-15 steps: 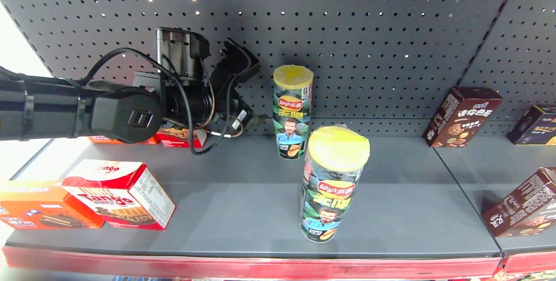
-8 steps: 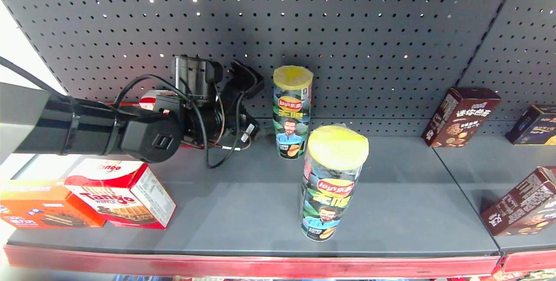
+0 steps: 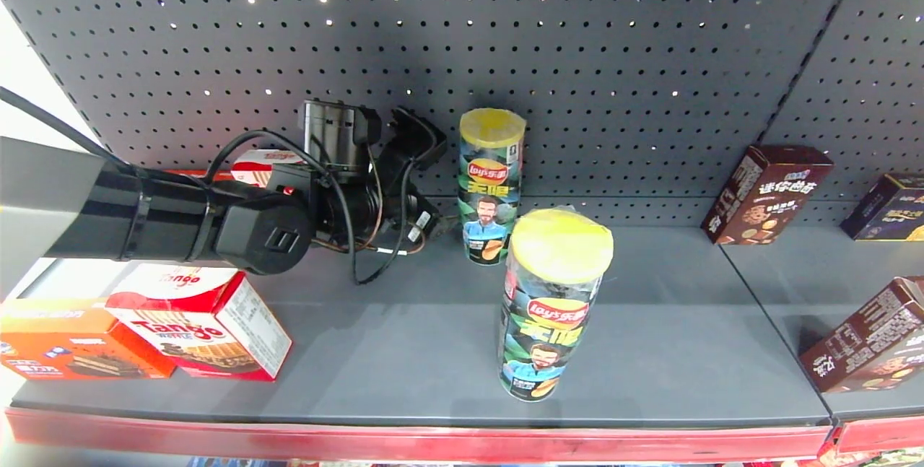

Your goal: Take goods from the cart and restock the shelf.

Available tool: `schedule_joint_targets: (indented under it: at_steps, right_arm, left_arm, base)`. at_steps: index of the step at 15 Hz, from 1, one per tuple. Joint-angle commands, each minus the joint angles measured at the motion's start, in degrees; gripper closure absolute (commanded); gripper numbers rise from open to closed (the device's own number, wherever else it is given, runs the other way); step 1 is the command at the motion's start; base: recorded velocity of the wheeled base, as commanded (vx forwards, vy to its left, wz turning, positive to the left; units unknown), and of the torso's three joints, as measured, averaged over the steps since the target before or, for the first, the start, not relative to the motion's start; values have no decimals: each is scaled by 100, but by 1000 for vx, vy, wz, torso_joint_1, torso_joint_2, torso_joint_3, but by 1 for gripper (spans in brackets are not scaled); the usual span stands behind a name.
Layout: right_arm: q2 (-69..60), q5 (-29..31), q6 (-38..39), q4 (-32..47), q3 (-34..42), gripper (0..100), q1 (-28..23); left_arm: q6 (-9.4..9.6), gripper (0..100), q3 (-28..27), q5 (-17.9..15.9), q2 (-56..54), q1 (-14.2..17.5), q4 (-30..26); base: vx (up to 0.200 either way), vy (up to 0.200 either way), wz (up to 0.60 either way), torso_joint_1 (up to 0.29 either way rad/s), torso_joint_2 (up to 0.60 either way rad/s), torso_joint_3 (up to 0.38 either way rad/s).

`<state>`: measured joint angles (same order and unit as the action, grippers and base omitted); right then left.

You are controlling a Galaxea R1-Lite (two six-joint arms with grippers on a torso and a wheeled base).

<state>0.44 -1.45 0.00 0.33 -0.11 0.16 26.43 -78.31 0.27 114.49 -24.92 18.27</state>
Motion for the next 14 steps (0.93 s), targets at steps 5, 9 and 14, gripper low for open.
schedule_joint_targets:
  at_steps: [5, 9, 14]
  right_arm:
    - [9, -4, 0, 2, 2, 0, 2]
    - [9, -4, 0, -7, -7, 0, 2]
    - [9, -4, 0, 2, 2, 0, 2]
  left_arm:
    - [3, 0, 9, 0, 12, -83, -8]
    - [3, 0, -9, 0, 20, -92, -8]
    - [3, 0, -44, 8, 91, -171, -8]
  base:
    - [0, 0, 0, 0, 0, 0]
    - [0, 0, 0, 0, 0, 0]
    - [0, 0, 0, 0, 0, 0]
